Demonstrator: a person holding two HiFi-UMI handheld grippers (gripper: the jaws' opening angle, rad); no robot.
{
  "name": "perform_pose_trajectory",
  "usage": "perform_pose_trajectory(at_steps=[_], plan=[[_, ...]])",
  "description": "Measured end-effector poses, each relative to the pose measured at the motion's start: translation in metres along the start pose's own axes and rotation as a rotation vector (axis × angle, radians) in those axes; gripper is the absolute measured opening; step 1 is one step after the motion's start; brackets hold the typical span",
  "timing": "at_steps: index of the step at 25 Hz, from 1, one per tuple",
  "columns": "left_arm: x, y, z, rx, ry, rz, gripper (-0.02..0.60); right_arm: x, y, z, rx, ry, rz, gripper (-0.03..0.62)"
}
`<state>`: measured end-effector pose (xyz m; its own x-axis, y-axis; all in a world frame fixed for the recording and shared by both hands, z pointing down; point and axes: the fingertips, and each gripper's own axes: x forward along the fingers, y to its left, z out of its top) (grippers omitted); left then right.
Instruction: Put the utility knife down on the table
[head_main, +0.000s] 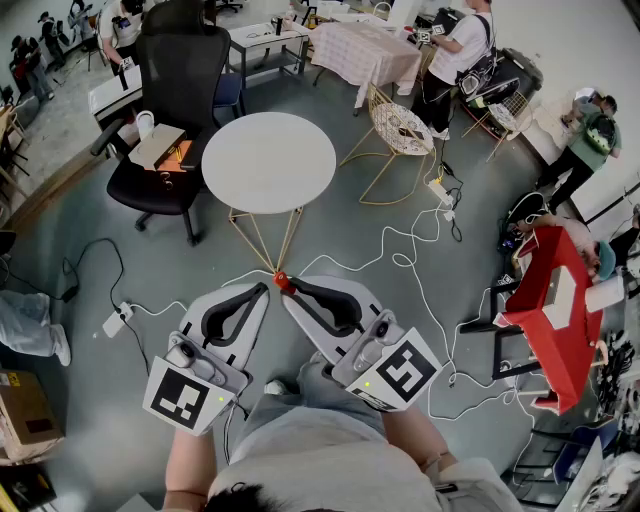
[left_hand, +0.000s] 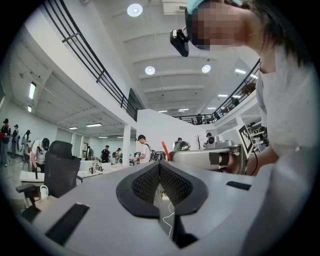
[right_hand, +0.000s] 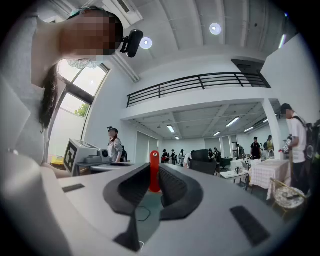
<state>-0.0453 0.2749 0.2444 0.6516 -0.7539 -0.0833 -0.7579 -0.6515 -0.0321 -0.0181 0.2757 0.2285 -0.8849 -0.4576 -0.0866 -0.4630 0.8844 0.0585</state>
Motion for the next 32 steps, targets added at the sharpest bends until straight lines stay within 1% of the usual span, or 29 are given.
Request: perform_pose_trajectory(at_steps=[7,16,20,21,23,24,27,29,32], plan=[[-0.008,-0.002,0.005,0.007,-0.001,0.001,0.009,0.002,0.01,0.005,-0.004,-0.002,0.009,0.06],[0.007,-0.009,0.008,0.007,-0.011,-0.005,0.009,-0.009,0.002,0.006,0.002,0.007,0.01,0.06],[0.008,-0.009,0.003,-0.01,-0.004,-0.017,0.009,-0.009,0.001,0.004,0.018,0.013,-0.008,0.06],[0.008,-0.008,0.005,-0.01,-0.018,-0.023,0.009,-0.009,0.001,0.003,0.027,0.013,-0.015,0.06],[0.01,-0.005,0.013,0.001,-0.078,-0.038,0.009,-0.007,-0.001,0.001,0.04,0.009,-0.032,0.06],[0.011,-0.003,0.012,0.005,-0.079,-0.041,0.009,-0.007,-0.003,0.0,0.042,0.008,-0.042,0.058],[0.019,0.003,0.0,-0.004,-0.032,-0.034,0.009,-0.01,-0.013,-0.004,0.053,0.015,-0.068,0.058],[0.027,0.003,-0.003,-0.016,-0.031,-0.034,0.009,-0.013,-0.023,-0.006,0.061,0.02,-0.079,0.057],[0.043,0.009,-0.005,-0.011,-0.027,-0.03,0.009,-0.012,-0.04,-0.008,0.062,0.018,-0.081,0.057]])
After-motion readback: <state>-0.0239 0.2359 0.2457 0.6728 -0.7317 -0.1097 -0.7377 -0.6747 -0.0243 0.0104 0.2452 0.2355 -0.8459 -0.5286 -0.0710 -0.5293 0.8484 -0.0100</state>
